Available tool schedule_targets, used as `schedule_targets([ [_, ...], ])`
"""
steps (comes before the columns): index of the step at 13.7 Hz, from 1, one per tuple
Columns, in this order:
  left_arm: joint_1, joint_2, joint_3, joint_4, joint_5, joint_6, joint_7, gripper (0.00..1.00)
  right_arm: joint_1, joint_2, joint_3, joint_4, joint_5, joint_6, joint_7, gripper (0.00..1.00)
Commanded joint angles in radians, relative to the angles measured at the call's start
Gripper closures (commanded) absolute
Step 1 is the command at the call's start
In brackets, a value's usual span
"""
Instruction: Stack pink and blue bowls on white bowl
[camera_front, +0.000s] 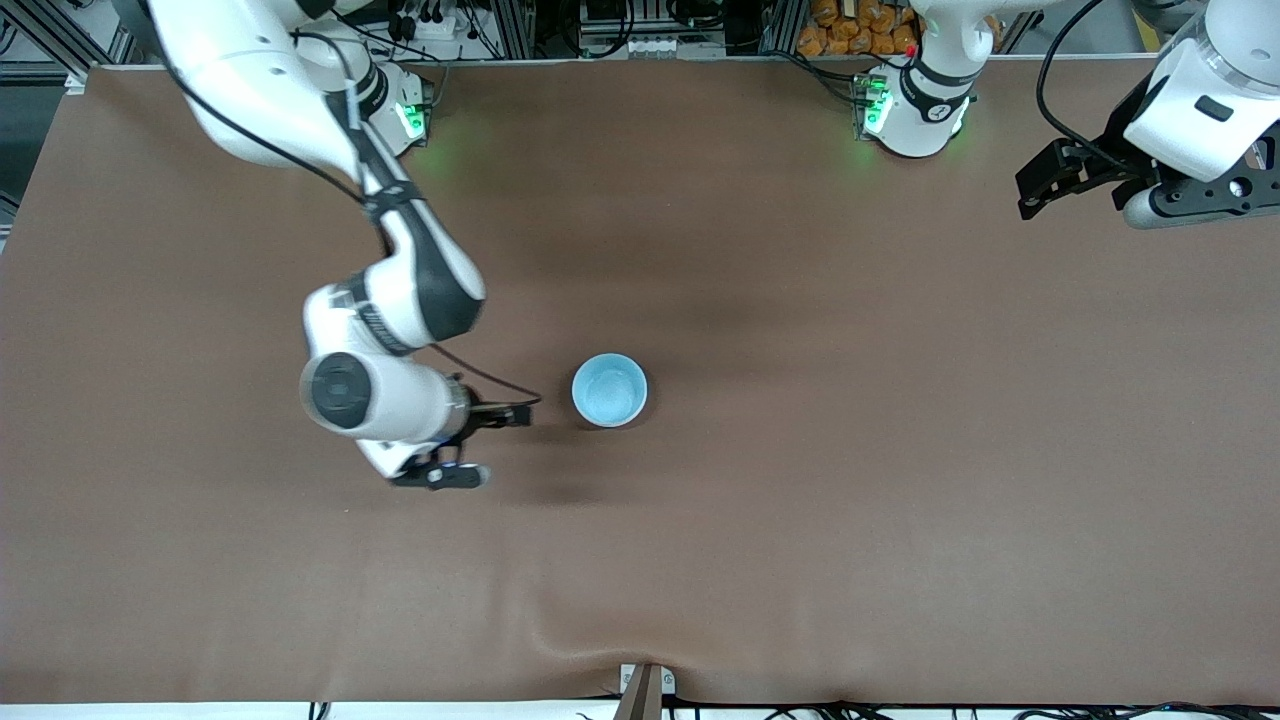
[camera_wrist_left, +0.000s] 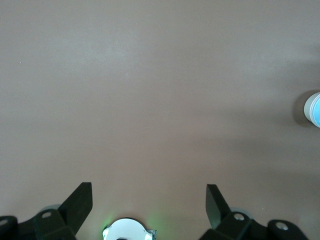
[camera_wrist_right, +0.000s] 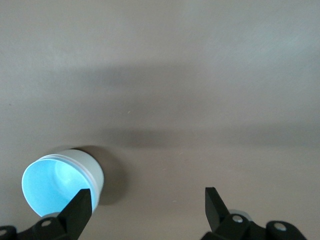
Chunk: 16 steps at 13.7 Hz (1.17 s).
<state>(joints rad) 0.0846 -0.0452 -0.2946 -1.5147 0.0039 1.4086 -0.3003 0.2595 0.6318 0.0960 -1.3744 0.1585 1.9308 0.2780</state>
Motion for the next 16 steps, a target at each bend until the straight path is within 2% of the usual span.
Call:
schedule_targets([
  [1,0.017,-0.024,-0.006,-0.021,-0.007,-0.005,0.021,0.0,-0.121,-0.076,0.016,-0.018,-0.014,-0.067,-0.156,0.0],
  [4,0.017,-0.024,-0.006,-0.021,-0.007,-0.005,0.021,0.0,-0.225,-0.167,0.016,-0.025,-0.046,-0.186,-0.244,0.0],
  [7,0.017,-0.024,-0.006,-0.021,-0.007,-0.005,0.021,0.0,-0.241,-0.331,-0.018,-0.115,-0.175,-0.254,-0.284,0.0],
  [12,0.018,-0.024,-0.006,-0.022,-0.007,-0.005,0.021,0.0,-0.238,-0.544,-0.09,-0.12,-0.186,-0.472,-0.283,0.0],
  [16,0.02,-0.024,-0.005,-0.024,-0.007,-0.005,0.023,0.0,-0.224,-0.63,-0.17,-0.117,-0.188,-0.553,-0.286,0.0],
])
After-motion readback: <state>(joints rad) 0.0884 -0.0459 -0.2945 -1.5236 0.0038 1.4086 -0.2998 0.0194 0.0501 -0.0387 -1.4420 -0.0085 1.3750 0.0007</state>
